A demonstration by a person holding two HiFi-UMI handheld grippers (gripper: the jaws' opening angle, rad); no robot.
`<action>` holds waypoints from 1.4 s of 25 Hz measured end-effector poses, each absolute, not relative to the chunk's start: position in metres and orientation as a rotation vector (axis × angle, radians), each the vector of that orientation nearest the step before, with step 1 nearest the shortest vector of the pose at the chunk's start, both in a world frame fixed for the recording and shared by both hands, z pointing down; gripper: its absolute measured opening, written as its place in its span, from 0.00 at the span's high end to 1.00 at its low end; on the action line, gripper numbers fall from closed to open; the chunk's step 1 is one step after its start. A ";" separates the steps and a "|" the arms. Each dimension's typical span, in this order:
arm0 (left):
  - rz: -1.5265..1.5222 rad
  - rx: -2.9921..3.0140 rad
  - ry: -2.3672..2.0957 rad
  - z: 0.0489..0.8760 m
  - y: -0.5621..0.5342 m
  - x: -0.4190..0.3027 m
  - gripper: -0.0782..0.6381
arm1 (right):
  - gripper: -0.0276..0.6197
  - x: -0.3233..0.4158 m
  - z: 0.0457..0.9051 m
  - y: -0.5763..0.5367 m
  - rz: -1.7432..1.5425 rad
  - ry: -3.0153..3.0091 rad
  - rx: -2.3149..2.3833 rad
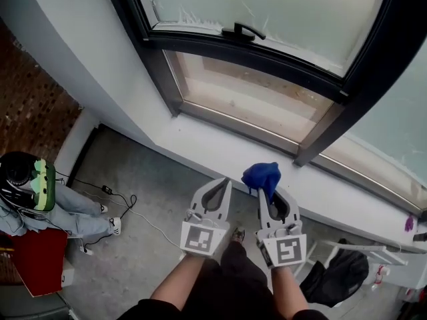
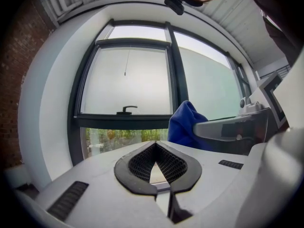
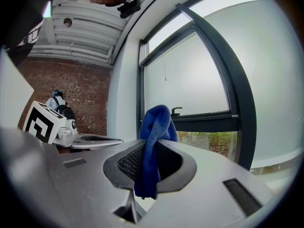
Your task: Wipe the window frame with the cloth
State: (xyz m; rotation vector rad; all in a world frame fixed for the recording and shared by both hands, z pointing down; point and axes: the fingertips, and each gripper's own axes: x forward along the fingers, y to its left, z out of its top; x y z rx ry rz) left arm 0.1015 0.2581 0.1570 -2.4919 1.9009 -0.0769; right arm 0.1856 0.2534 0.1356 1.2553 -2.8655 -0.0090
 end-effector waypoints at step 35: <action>-0.121 -2.849 1.552 0.195 0.062 0.044 0.88 | 0.89 0.157 0.181 0.079 0.248 -2.459 1.825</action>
